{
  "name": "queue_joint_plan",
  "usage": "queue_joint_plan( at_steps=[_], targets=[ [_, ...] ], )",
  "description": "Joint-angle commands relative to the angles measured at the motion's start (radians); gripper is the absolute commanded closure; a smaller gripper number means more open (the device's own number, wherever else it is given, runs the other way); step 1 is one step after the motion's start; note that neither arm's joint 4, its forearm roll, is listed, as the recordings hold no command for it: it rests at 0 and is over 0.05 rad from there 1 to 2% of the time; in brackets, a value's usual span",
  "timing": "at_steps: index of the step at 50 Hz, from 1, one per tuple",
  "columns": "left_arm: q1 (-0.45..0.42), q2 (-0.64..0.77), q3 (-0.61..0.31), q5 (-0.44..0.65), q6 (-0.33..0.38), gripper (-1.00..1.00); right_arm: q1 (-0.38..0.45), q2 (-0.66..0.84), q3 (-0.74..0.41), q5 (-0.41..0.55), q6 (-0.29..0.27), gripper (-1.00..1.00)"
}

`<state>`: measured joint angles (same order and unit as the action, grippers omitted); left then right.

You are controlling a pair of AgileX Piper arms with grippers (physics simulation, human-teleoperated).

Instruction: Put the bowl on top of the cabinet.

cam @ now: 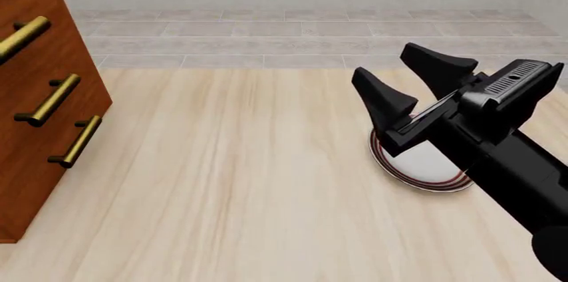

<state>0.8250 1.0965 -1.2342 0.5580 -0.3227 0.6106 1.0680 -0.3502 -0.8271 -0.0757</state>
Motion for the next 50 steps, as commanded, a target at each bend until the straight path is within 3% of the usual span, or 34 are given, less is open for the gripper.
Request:
queue_joint_plan(
  at_steps=[1, 50],
  targets=[
    [0.008, -0.001, -0.031, 0.015, 0.001, -1.0, 0.003, -0.001, 0.003, 0.0, -0.003, -1.0],
    [0.016, -0.031, -0.255, 0.148, -0.029, -1.0, 0.008, -0.008, 0.006, -0.004, -0.019, -1.0]
  ],
)
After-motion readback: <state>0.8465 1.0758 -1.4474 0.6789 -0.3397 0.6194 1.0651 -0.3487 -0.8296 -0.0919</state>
